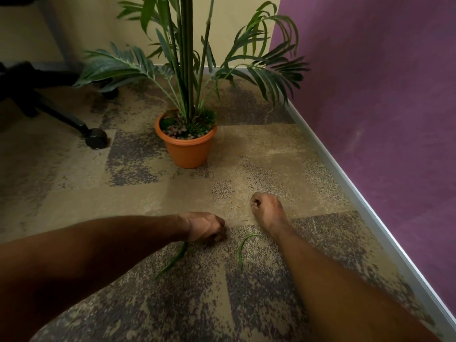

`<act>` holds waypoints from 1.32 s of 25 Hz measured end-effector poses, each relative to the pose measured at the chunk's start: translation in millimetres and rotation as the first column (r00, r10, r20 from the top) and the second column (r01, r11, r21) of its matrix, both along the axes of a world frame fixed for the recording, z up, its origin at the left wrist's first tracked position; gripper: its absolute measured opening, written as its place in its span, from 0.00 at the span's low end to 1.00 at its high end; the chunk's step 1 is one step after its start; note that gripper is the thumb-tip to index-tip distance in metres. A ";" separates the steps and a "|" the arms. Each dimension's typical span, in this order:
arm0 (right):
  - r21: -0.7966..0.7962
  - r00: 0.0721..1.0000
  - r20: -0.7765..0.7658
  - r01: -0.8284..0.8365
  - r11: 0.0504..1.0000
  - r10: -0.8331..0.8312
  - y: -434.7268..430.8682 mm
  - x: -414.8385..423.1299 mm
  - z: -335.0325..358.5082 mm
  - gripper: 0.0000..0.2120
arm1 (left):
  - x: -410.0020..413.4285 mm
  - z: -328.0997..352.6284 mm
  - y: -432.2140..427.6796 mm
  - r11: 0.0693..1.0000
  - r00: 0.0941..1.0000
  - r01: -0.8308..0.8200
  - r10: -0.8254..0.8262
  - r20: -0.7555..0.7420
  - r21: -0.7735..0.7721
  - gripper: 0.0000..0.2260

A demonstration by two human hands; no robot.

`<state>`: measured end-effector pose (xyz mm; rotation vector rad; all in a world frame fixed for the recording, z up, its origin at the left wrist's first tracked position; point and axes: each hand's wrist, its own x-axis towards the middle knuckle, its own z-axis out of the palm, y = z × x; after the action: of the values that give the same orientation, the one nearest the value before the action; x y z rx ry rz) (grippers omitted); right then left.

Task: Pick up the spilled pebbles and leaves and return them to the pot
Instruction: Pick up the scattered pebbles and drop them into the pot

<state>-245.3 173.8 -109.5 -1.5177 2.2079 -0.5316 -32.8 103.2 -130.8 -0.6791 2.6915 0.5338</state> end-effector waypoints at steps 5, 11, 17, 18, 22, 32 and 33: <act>-0.049 0.990 0.143 0.021 0.999 -0.013 -22.5 28.6 5.8 0.12 | 20.1 23.3 -21.5 0.970 0.970 -0.236 0.239 -0.046 0.055 0.18; 0.003 0.639 0.730 0.355 0.935 -0.245 -74.4 77.0 38.1 0.08 | 51.7 81.2 -66.9 0.874 0.820 -0.479 0.410 -0.399 -0.086 0.09; 0.168 0.048 0.976 0.450 0.877 -0.211 -141.2 110.6 100.7 0.07 | 70.5 120.0 -98.3 0.712 0.565 -0.700 0.512 -0.647 -0.047 0.14; 0.150 0.050 0.980 0.452 0.879 -0.192 -148.6 113.4 109.1 0.08 | 73.0 122.2 -103.0 0.702 0.550 -0.711 0.526 -0.649 -0.034 0.16; 0.070 0.191 0.969 0.389 0.919 -0.155 -174.9 116.5 120.7 0.10 | 76.1 138.2 -112.5 0.680 0.518 -0.733 0.554 -0.652 -0.005 0.20; -0.201 0.661 0.733 0.437 0.877 -0.161 -208.3 119.5 91.1 0.13 | 88.3 107.5 -126.7 0.633 0.497 -0.774 0.590 -0.636 -0.018 0.25; -0.233 0.707 0.692 0.410 0.882 -0.146 -210.9 119.3 91.0 0.14 | 90.7 101.3 -123.2 0.620 0.496 -0.783 0.580 -0.646 -0.045 0.24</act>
<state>-125.9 -37.1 -18.5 -0.8943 1.8105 -1.4211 57.9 -20.0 -29.5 -2.0960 2.9786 0.5090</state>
